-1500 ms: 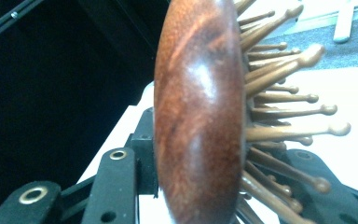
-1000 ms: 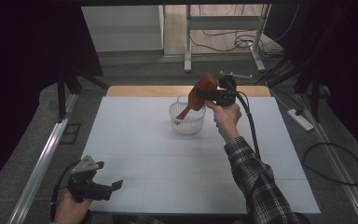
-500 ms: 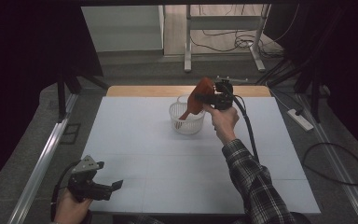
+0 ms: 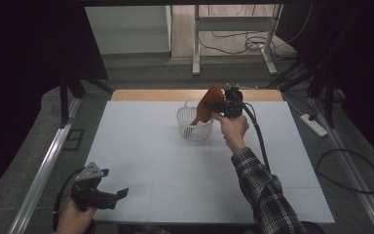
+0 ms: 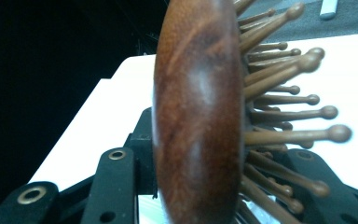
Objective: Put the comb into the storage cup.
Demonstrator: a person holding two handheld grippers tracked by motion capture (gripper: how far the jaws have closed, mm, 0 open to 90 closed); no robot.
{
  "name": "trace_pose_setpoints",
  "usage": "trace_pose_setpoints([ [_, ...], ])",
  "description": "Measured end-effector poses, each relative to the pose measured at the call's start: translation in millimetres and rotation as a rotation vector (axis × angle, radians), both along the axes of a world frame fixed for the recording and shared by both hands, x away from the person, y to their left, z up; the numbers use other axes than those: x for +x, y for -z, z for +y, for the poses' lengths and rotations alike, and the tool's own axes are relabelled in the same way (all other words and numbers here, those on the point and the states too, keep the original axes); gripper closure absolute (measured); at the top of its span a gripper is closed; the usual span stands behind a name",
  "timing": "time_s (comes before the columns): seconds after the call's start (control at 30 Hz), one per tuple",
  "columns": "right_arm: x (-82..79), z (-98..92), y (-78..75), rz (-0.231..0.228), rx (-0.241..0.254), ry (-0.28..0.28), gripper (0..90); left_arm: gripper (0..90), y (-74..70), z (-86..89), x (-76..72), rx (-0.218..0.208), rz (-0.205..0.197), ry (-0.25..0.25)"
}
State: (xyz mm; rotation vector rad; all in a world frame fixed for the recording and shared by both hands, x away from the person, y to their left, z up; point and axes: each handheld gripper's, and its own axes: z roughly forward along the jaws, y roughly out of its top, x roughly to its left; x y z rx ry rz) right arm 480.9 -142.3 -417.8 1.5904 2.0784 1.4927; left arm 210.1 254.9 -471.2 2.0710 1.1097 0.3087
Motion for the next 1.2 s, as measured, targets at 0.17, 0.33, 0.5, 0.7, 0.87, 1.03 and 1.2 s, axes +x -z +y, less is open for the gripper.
trace_pose_setpoints([
  [0.17,1.3,-3.2,4.2,0.006,0.020,0.002,54.4,0.7,0.1,-0.5,0.2,0.002,0.002,0.001],
  [0.33,1.2,-5.4,6.9,0.007,0.026,0.003,53.2,0.7,0.2,-0.8,0.4,0.005,0.004,0.004],
  [0.5,0.7,-9.5,11.7,0.008,0.039,0.022,50.6,0.8,0.2,-1.3,0.4,0.011,0.004,0.004],
  [0.7,-0.8,-12.7,15.2,-0.003,0.037,0.042,45.8,1.0,0.3,-1.6,0.6,0.012,0.006,0.004],
  [0.87,-0.9,-12.3,15.1,-0.008,0.023,0.049,43.3,1.0,0.3,-1.9,0.5,0.015,0.006,0.006],
  [1.03,-0.9,-13.2,14.3,-0.016,0.007,0.048,40.2,1.0,0.3,-2.0,0.6,0.016,0.007,0.007],
  [1.2,-0.7,-14.6,13.6,-0.021,-0.006,0.045,36.0,1.0,0.3,-2.2,0.6,0.018,0.007,0.008],
])
